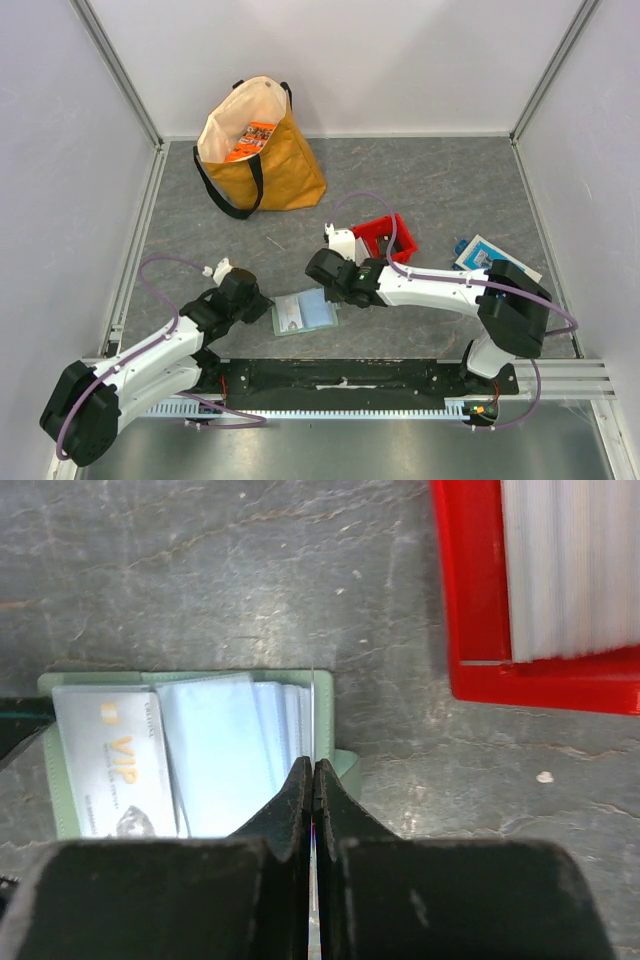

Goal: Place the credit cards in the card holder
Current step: Turn over the card slot at the center of the board.

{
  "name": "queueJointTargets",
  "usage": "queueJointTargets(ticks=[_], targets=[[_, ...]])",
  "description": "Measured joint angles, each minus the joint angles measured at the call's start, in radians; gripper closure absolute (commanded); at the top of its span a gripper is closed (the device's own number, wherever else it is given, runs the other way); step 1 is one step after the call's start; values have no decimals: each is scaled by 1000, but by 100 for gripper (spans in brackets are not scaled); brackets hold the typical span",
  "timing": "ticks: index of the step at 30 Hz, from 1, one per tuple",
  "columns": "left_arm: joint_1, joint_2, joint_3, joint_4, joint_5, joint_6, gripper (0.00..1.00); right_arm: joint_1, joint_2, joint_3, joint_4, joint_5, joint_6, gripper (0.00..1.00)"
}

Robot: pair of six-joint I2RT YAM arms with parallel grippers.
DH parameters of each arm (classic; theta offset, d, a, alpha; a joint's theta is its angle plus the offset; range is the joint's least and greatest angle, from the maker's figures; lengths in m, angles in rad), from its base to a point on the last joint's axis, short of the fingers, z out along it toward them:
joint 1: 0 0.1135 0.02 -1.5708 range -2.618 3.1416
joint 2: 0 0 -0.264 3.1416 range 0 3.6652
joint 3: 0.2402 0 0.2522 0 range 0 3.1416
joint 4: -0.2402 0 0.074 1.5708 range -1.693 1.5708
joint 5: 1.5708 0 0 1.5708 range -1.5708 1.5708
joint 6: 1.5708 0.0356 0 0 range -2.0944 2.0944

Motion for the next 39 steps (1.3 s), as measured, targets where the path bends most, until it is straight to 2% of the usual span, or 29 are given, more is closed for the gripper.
queueJointTargets(ticks=[9,39], targets=[[0,0,-8,2,0,0,98,-3,-27,-55,129,-129,-10,100],[0,1,-12,4,1,0,98,-4,-23,-99,175,-143,-33,100]])
